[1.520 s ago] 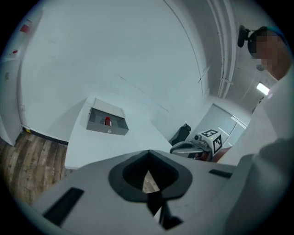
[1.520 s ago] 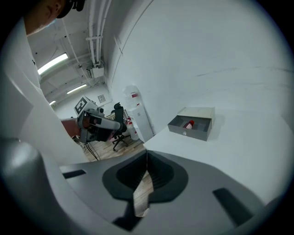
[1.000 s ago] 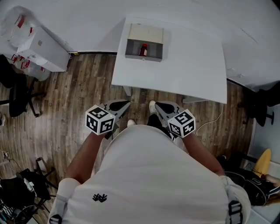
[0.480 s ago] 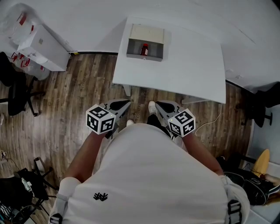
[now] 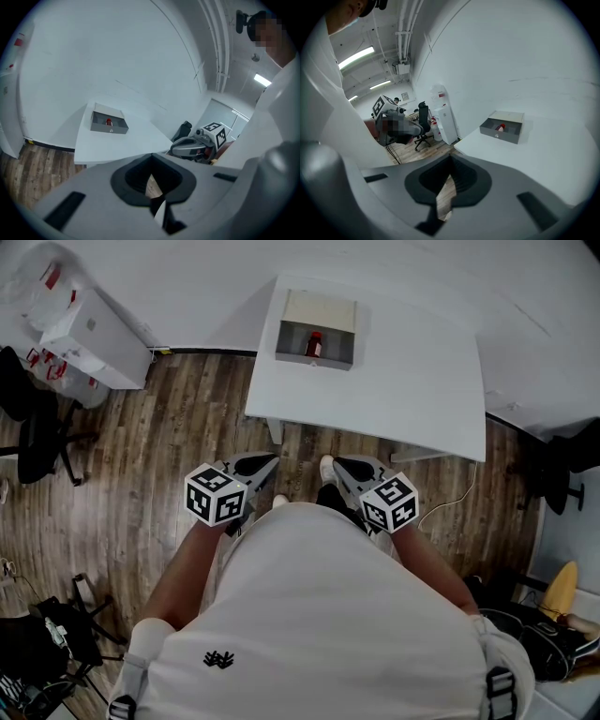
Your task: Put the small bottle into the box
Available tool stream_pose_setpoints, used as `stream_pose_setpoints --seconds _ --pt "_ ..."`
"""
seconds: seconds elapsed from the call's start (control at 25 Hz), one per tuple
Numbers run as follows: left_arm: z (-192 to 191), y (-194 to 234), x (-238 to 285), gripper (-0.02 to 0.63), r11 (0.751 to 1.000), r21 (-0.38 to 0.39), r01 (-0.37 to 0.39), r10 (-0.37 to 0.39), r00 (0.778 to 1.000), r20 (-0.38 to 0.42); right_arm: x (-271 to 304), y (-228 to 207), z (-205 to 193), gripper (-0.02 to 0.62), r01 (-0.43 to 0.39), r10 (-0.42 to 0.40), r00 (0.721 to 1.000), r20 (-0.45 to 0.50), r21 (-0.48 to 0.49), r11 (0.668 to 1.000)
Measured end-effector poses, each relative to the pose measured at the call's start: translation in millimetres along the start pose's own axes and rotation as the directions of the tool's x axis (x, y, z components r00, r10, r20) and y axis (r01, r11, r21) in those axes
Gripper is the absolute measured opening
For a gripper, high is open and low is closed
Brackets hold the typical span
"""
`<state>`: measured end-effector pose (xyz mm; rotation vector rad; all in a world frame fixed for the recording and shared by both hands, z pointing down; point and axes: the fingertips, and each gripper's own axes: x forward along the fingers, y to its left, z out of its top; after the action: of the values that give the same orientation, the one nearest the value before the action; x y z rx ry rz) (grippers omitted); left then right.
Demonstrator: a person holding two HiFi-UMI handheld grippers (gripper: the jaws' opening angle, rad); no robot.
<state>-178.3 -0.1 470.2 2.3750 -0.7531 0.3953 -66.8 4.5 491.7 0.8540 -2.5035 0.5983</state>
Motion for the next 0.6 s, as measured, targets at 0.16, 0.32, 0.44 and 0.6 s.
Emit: stream_pose_setpoints --seconds 0.16,0.32,0.44,0.6 --pt "-2.3 0.3 -1.1 0.006 1.0 -0.004 -0.003 0.003 1.0 -0.001 -0.1 2.0 -1.6 0.006 -0.001 0.001 1.0 0.0 0.003 1.0" --pt "-6.8 -0.7 0.0 0.006 1.0 -0.005 -0.005 0.005 1.0 -0.006 -0.2 3.7 -4.5 0.006 -0.004 0.004 1.0 0.003 0.001 1.0" --pt "-8.3 -0.5 -0.1 0.006 1.0 -0.008 -0.002 0.002 1.0 -0.006 1.0 4.1 -4.3 0.005 -0.001 0.001 1.0 0.005 0.0 1.0" --pt "-12.2 1.0 -1.1 0.006 1.0 -0.017 -0.008 0.008 1.0 -0.01 1.5 7.2 -4.5 0.006 -0.007 0.007 1.0 0.006 0.003 1.0"
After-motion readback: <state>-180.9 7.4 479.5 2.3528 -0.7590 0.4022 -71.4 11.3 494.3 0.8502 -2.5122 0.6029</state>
